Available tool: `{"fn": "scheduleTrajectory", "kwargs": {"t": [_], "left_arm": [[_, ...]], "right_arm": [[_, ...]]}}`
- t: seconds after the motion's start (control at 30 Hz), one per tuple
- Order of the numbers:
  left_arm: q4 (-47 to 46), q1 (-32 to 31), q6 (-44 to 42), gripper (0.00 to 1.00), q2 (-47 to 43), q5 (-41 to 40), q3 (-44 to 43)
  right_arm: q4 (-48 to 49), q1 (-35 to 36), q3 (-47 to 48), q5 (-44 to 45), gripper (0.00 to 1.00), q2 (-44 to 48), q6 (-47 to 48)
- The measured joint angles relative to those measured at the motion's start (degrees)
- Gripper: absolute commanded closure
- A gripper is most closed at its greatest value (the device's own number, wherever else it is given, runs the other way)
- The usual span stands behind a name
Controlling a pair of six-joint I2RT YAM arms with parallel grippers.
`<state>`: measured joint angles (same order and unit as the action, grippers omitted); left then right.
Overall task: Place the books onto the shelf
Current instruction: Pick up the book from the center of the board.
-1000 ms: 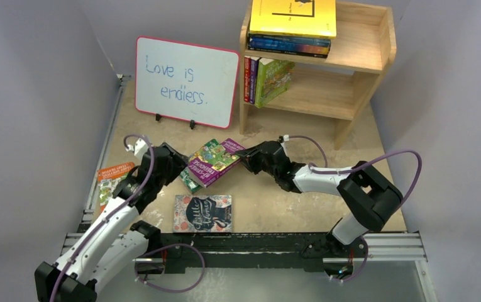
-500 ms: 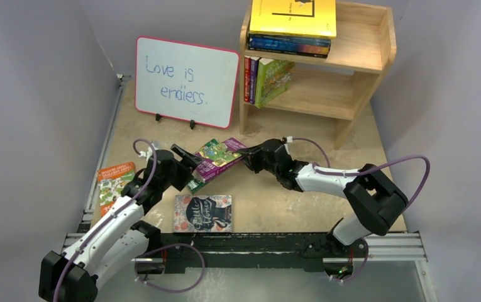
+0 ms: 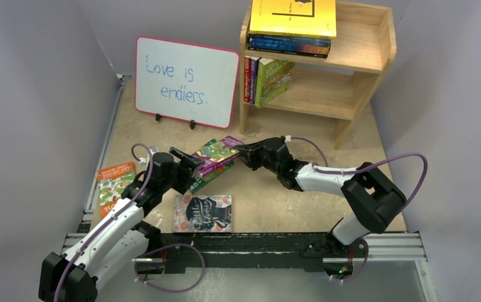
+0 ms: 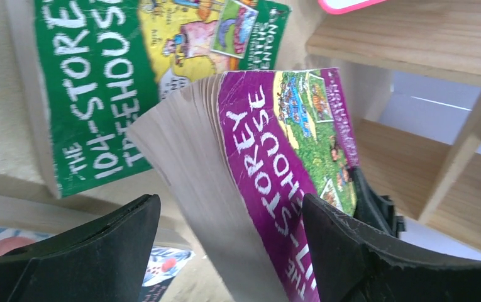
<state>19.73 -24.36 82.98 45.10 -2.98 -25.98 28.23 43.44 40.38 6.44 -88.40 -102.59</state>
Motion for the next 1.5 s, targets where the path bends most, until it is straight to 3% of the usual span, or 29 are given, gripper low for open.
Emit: {"fn": "scheduleTrajectory", "kwargs": {"t": [0.07,0.17,0.27,0.3,0.37,0.4,0.5,0.57,0.7,0.87,1.03,1.27,1.5], "left_arm": [[-1.68,0.0,1.09,0.17,0.04,-0.13,0.0],[-3.39,0.0,2.97,0.31,0.0,-0.96,0.0],[-3.69,0.0,3.91,0.59,-0.5,-3.39,-0.02],[-3.41,0.0,3.98,0.75,-0.98,-4.87,-0.15],[-2.16,-0.04,3.34,0.97,-1.64,-7.41,-1.31],[-1.62,-0.15,2.58,1.0,-1.73,-8.26,-2.47],[0.07,-0.7,-0.55,1.0,-1.27,-8.9,-6.38],[1.31,-0.87,-2.21,1.0,0.02,-9.33,-9.22],[7.8,0.15,-6.93,1.0,5.35,-12.7,-16.9],[17.14,0.31,-11.13,1.0,10.67,-12.81,-25.62],[22.23,0.31,-13.14,1.0,12.24,-12.55,-32.57],[27.76,0.31,-13.62,1.0,16.11,-9.7,-40.35],[31.21,0.31,-13.57,1.0,17.05,-6.1,-43.32]], "right_arm": [[1.66,-0.02,-0.44,-1.22,1.0,-0.26,-1.29],[3.06,0.0,-0.55,-3.3,1.0,-0.35,-3.15],[3.76,0.0,-0.55,-4.44,1.0,-0.28,-3.91],[3.54,0.0,-0.55,-4.5,0.99,-0.09,-3.85],[2.03,0.02,-0.57,-4.79,0.88,0.83,-2.75],[1.27,0.17,-0.66,-4.87,0.8,1.46,-2.25],[1.36,-0.13,-2.27,-5.68,0.51,5.03,0.42],[0.94,-1.31,-2.89,-7.23,0.38,7.5,5.31],[-2.91,-6.82,-3.19,-12.13,0.26,12.31,24.13],[-8.98,-7.67,-3.23,-14.12,0.18,19.12,50.14],[-10.69,-0.61,-2.69,-11.76,0.16,27.02,73.48],[-0.81,10.21,-2.64,-7.85,0.16,28.57,94.14],[9.53,19.54,-0.57,-4.33,0.22,19.39,109.79]]}}
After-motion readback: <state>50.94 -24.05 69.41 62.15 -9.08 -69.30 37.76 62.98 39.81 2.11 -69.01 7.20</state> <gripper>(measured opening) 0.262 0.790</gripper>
